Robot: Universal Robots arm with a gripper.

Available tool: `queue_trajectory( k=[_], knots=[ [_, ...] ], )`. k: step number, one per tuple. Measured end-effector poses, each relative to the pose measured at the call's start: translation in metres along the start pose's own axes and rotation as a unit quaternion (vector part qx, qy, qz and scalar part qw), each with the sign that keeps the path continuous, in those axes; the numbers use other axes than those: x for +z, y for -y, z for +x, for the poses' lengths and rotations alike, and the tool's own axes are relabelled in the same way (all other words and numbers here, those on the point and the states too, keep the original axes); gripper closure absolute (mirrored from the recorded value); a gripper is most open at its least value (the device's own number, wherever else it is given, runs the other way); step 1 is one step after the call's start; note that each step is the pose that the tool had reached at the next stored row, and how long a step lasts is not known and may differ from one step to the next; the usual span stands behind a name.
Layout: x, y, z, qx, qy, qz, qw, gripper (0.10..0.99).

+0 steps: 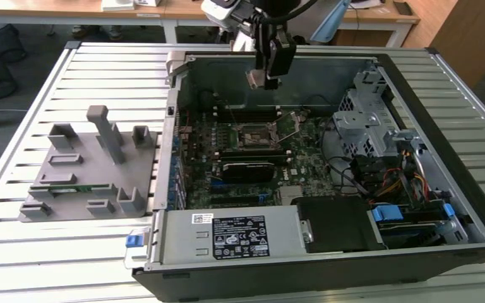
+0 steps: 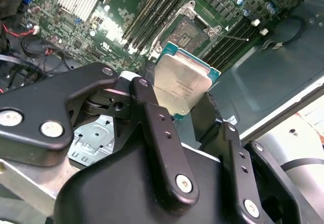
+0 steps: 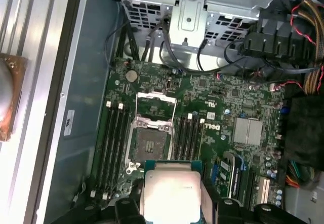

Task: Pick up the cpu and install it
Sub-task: 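Place the cpu into insertion slot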

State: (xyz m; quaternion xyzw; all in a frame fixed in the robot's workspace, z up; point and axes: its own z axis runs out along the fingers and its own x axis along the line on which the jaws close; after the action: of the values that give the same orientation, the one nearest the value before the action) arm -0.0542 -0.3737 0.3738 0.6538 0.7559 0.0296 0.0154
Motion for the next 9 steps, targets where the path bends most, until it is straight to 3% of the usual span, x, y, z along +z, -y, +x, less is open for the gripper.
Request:
queue_trajectory(
  k=[4, 9],
  knots=[
    [0.0008, 0.0000, 0.0008, 0.002, 0.0001, -0.0001, 1.0000, 0.553],
    [0.0083, -0.0012, 0.0108, 0.004, 0.0002, -0.0001, 1.0000, 0.553]
  ],
)
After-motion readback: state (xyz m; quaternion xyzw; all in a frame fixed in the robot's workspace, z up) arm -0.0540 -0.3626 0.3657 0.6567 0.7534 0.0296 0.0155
